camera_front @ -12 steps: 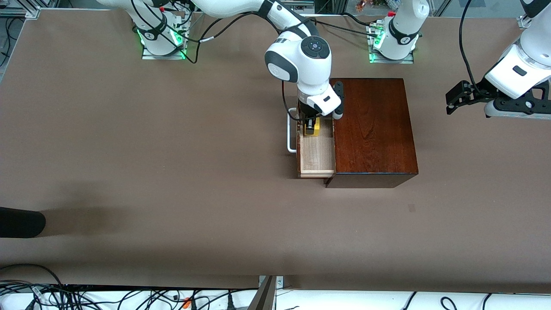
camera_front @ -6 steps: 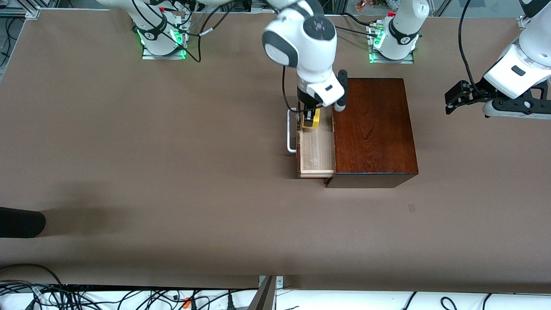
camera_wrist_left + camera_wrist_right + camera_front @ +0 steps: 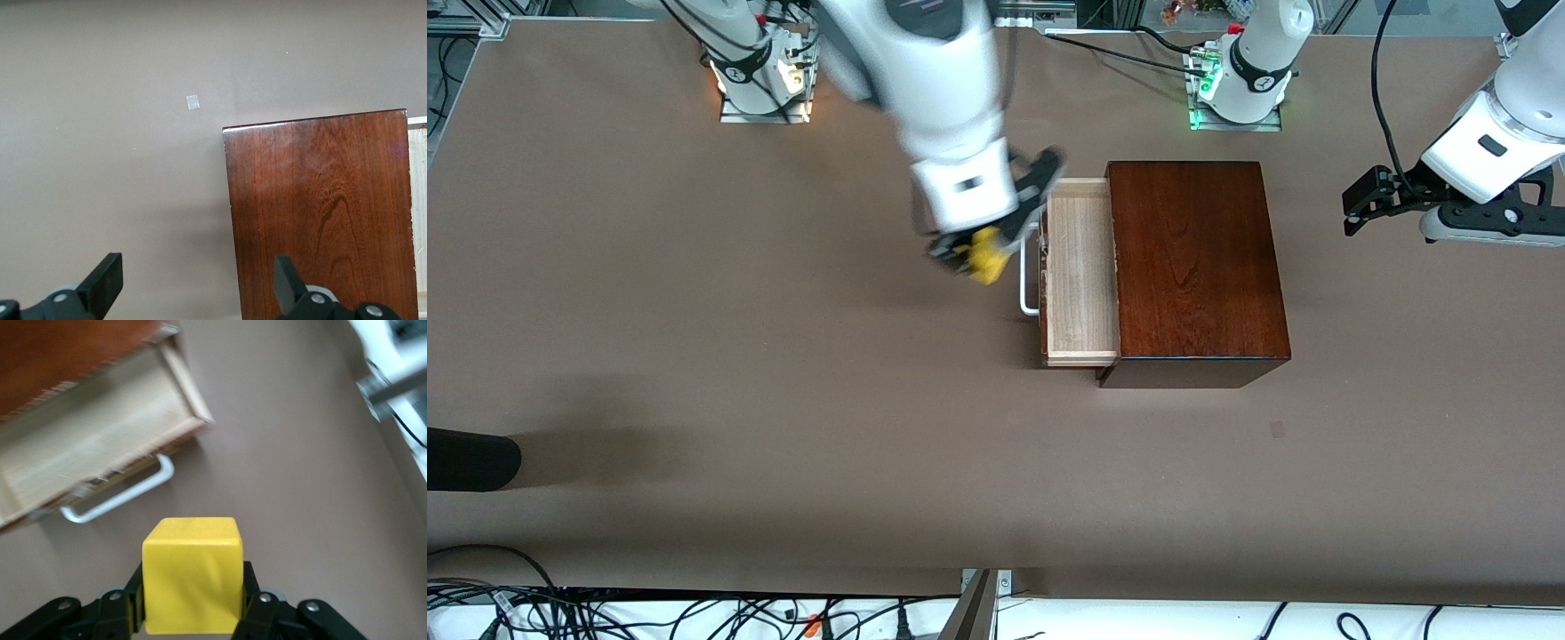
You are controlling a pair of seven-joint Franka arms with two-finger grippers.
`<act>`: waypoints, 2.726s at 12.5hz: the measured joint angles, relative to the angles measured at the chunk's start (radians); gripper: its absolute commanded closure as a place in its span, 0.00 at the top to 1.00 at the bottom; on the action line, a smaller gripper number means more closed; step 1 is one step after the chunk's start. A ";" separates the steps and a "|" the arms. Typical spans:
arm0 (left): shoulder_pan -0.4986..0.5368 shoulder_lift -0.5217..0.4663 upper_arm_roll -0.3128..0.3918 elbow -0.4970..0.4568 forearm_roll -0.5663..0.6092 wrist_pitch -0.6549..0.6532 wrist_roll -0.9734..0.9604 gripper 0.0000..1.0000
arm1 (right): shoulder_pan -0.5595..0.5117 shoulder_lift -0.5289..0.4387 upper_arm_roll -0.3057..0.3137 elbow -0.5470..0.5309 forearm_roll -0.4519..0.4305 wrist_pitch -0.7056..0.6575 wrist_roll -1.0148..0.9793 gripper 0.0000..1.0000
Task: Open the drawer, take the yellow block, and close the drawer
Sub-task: 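Lift the cube out with the right gripper while the left gripper reaches the drawer, then set the cube on the table with the right gripper and withdraw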
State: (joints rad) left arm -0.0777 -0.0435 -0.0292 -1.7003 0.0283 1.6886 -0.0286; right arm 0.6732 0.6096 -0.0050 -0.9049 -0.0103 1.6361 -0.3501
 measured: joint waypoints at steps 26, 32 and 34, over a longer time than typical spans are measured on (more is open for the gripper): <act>-0.455 0.584 -0.256 0.330 0.085 0.174 0.009 0.02 | -0.494 -0.238 -0.072 -1.304 0.109 0.862 0.256 1.00; -0.522 0.672 -0.261 0.331 0.085 0.253 0.556 0.02 | -0.494 -0.253 -0.071 -1.271 0.109 0.852 0.257 1.00; -0.539 0.696 -0.258 0.331 0.090 0.305 0.656 0.02 | -0.494 -0.311 -0.072 -1.235 0.109 0.791 0.255 1.00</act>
State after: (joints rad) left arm -0.6163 0.6526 -0.2873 -1.3690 0.1181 1.9934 0.6275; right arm 0.1789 0.2986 -0.0766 -2.1396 0.0987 2.4273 -0.0953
